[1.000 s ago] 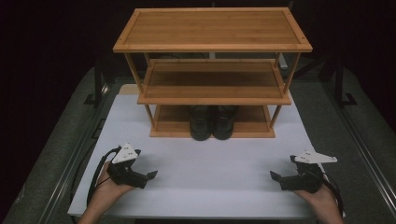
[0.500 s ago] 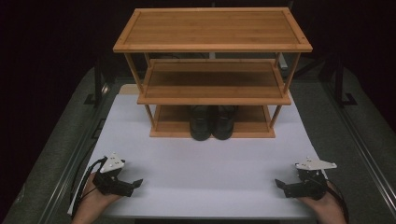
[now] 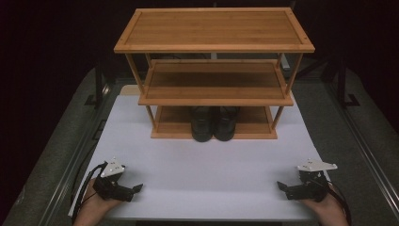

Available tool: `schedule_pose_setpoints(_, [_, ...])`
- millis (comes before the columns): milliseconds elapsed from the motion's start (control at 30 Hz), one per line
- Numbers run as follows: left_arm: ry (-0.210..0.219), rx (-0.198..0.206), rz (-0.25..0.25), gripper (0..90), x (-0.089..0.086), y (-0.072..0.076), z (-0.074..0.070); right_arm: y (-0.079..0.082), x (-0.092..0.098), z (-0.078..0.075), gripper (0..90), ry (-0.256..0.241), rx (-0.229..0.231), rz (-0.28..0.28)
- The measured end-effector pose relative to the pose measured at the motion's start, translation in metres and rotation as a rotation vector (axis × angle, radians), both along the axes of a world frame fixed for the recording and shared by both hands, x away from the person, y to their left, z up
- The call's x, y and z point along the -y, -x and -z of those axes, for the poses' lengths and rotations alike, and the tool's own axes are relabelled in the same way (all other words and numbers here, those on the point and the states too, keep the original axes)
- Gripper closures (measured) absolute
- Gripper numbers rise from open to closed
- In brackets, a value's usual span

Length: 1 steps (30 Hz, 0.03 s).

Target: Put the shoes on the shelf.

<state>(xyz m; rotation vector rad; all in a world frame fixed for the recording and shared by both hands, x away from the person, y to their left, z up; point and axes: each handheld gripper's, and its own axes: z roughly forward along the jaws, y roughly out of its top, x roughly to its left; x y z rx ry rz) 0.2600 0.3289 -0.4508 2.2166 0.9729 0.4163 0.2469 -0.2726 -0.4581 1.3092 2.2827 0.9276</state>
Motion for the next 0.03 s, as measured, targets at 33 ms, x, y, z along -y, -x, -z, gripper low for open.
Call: schedule_pose_setpoints(33, [0.0,0.0,0.0,0.0,0.0,0.0,-0.0001,0.0,0.0,0.0,0.3,0.0,0.0,0.0])
